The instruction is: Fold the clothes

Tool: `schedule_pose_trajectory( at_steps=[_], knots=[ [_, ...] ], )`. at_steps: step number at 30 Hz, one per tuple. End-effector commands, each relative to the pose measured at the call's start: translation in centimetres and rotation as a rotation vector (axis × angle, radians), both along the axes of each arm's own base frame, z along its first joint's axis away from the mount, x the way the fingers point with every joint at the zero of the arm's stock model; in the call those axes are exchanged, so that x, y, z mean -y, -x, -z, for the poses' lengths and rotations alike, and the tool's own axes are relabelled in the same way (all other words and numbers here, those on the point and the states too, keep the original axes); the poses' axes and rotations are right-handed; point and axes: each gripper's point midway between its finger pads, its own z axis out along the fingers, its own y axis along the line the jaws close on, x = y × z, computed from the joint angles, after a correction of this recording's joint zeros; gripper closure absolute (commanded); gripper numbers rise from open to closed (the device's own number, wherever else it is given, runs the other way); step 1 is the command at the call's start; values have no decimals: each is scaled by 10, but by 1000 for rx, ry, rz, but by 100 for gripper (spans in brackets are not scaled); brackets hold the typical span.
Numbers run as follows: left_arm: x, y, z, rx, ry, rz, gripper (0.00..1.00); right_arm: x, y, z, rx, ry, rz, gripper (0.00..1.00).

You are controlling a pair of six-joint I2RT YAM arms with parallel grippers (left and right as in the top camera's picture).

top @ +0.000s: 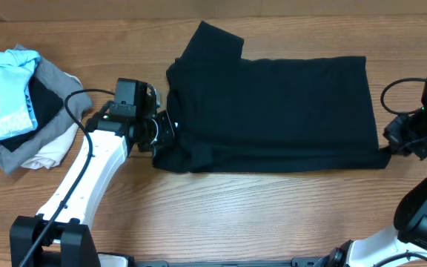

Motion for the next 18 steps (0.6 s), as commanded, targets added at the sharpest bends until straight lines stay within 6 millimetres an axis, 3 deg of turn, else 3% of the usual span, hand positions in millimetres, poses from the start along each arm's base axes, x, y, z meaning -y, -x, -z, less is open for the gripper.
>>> schedule_pose_trajectory(
  at_steps=[1,8,13,15,18],
  knots=[
    [2,-11,-2,23,28,-35,86,1,-11,-10,71,15,-9,96],
    [-8,-19,28,-41,-26,-108,93,-6,-27,-8,105,26,-51,96],
    [16,-17,35,-71,88,-18,94,-11,-32,-8,114,30,-87,96],
    [25,-19,33,-48,110,20,80,-12,-33,-8,116,30,-90,96],
    [45,-23,27,35,116,120,47,-12,-33,-8,116,30,-91,96]
  ],
)
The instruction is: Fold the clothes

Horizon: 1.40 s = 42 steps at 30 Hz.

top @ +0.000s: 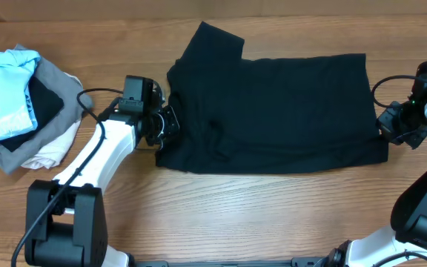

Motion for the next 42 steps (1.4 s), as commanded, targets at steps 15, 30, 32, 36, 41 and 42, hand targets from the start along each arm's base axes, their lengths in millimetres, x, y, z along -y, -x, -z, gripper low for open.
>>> schedule_pose_trajectory(
  at_steps=[15,30,32,36,41,42],
  knots=[
    [54,-7,14,130,-44,181,32,-1,-3,-8,27,10,-9,96],
    [89,-15,38,158,22,238,93,-1,-1,-8,20,7,-11,96],
    [82,-22,38,151,17,181,96,-1,-1,-8,19,7,-16,96],
    [65,-43,27,159,47,90,96,-1,-1,-8,20,8,-16,96],
    [38,-70,11,165,84,-34,96,1,-3,-8,30,16,-16,96],
    [33,-74,9,165,89,-54,96,1,-5,-8,36,18,-16,96]
  ],
)
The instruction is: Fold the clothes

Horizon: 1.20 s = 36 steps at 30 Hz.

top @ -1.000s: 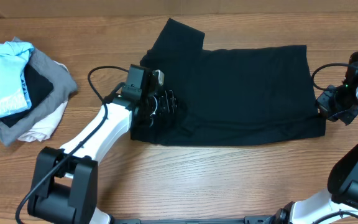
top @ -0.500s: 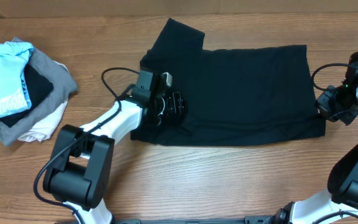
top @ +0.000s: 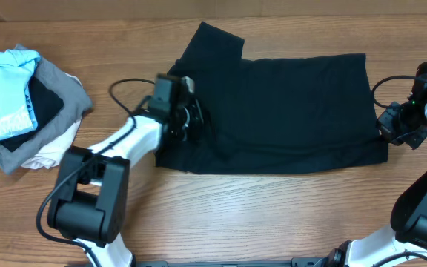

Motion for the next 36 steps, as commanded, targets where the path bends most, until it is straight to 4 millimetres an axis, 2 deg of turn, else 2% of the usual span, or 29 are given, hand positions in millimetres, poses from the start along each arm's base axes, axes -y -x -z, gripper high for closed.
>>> schedule_pose_trajectory(
  at_steps=[1,4,9,13,16,20,26,27,31,36],
  knots=[
    [-19,-25,-15,3,46,-110,96,1,-6,-8,38,19,-11,96],
    [-29,-31,-17,0,63,-155,96,3,-10,-9,55,26,-10,96],
    [-33,-37,-21,13,76,-183,96,5,-15,-9,76,35,-10,96],
    [-37,-36,-19,-10,85,-199,96,6,-18,-10,87,40,-11,96],
    [-44,-26,-9,-84,72,-230,96,8,-22,-7,93,44,-31,96],
    [-57,-17,0,-141,38,-263,96,10,-27,1,93,42,-58,96],
    [-67,-24,-10,-107,41,-289,96,12,-35,17,83,32,-60,95],
    [-68,-25,-10,-103,38,-291,96,11,-36,21,77,24,-60,92],
    [-71,-24,-7,-108,17,-304,96,8,-37,35,54,-8,-63,91],
    [-73,-23,-5,-113,2,-314,96,6,-39,48,38,-30,-68,58]
  ],
)
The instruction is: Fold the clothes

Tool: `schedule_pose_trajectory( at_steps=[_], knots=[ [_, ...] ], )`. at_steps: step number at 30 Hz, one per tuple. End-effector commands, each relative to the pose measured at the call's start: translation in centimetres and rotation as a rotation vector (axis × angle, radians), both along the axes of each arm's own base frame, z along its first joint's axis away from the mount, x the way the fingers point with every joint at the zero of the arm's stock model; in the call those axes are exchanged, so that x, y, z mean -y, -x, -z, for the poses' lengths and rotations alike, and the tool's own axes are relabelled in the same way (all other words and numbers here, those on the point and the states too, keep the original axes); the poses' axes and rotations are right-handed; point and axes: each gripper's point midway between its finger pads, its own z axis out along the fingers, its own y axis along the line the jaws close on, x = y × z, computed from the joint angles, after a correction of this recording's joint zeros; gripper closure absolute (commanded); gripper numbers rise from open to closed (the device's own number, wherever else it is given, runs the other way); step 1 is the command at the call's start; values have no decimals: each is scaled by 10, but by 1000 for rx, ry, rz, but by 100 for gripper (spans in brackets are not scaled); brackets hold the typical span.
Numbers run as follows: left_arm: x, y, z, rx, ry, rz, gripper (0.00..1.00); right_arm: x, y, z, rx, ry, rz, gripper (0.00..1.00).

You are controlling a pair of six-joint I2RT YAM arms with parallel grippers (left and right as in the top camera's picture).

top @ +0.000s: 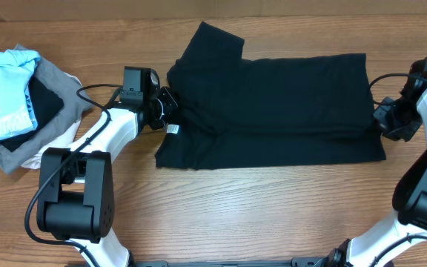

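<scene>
A black shirt [273, 111] lies spread flat across the middle of the wooden table, with one sleeve [212, 41] pointing to the far side. My left gripper [166, 111] sits at the shirt's left edge, beside a small white tag [172, 128], and looks shut on the fabric. My right gripper [381, 121] is at the shirt's right edge and also seems closed on the cloth. A long crease [273, 133] runs across the shirt from one gripper to the other. Both sets of fingertips are dark against the black cloth.
A pile of other clothes [21, 104] in light blue, grey, black and white lies at the table's left end, close to my left arm [110, 133]. Bare wood [236, 208] shows in front of the shirt.
My left gripper was over the shirt's left part and is now back at its left edge. A white tag now shows. My right gripper is slightly higher, and a crease now runs across the shirt.
At first my left gripper was at the shirt's lower left corner, where the cloth was bunched, and my right was at the lower right corner. Then the left was further up the edge, later over the cloth. Now both grippers sit at opposite edges.
</scene>
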Motion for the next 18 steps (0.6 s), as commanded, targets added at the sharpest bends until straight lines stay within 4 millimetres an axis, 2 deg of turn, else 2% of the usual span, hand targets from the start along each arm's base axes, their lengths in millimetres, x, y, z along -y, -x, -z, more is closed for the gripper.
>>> schedule_pose_trajectory(
  at_steps=[1,6,13,14,16,18],
  knots=[
    [-7,-7,-10,23,-22,-31,96,-3,-4,2,6,-10,-10,57],
    [-14,-2,-3,-4,-59,-51,96,2,2,3,-6,-14,9,50],
    [-21,-10,-5,39,-107,-53,96,33,23,3,-37,7,155,47],
    [-21,-11,-6,46,-106,-54,95,36,25,3,-40,5,164,44],
    [-21,-14,-8,66,-109,-41,86,35,28,3,-44,-17,147,43],
    [-16,-18,-15,104,-98,-5,68,26,30,3,-46,-64,116,43]
  ],
)
